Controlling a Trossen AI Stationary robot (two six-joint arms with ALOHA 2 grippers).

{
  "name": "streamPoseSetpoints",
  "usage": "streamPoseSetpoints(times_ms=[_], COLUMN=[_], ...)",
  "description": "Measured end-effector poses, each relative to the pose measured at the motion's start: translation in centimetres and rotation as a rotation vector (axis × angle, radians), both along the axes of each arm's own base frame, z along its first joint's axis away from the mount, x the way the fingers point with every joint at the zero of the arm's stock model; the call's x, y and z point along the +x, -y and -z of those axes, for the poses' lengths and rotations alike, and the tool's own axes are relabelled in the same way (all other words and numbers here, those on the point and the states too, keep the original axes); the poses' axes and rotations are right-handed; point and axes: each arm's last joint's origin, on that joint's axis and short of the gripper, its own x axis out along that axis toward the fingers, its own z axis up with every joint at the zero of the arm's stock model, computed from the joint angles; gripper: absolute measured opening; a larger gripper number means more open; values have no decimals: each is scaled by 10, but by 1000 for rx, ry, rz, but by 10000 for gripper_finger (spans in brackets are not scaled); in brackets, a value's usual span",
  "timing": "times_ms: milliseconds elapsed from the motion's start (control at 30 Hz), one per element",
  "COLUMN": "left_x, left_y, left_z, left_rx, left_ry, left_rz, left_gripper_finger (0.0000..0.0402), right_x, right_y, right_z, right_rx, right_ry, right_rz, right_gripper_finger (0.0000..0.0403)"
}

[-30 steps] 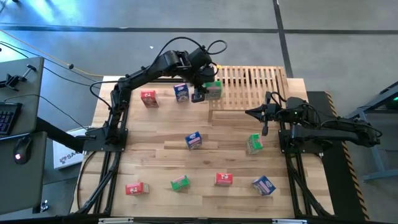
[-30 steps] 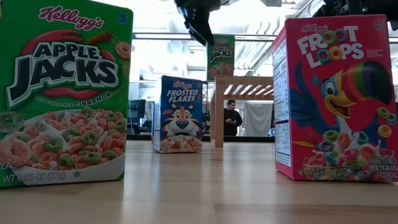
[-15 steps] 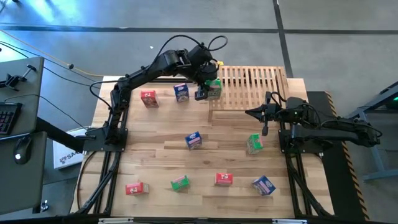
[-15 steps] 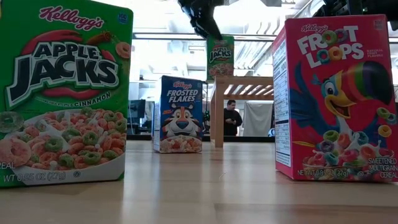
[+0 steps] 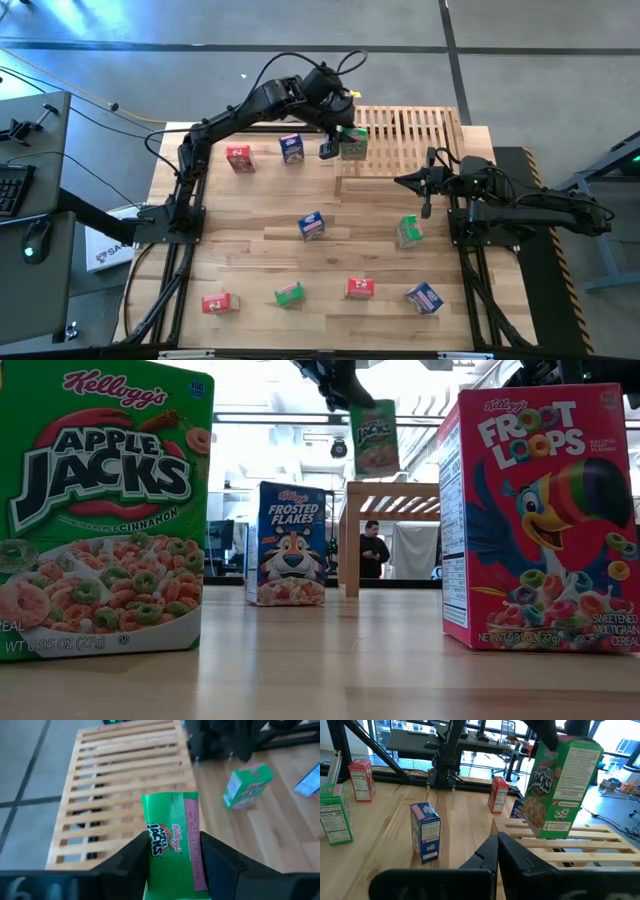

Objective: Stack cereal on shelf
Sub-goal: Put the top left green cereal box on the shelf

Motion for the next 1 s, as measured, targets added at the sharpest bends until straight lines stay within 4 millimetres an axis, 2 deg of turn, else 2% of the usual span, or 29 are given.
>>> streamPoseSetpoints(times_ms=[267,400,767,900,1000], left_x=[12,15,15,11,1], left_y=[-3,-1,-1,0,3], left_z=[16,18,11,5,-8], left_rx=[-27,-13,0,-4,-20], left_ry=[-21,-13,33,46,86], left_rz=[8,14,34,56,107], left_gripper_finger=[161,177,232,237,229], right_x=[0,0,0,0,0], right_y=[0,0,0,0,0], right_z=[0,0,0,0,0], right_rx=[0,0,0,0,0], right_ry=[0,0,-1,0,-1], right_rz=[1,0,0,0,0], right_gripper_finger=[0,0,0,0,0])
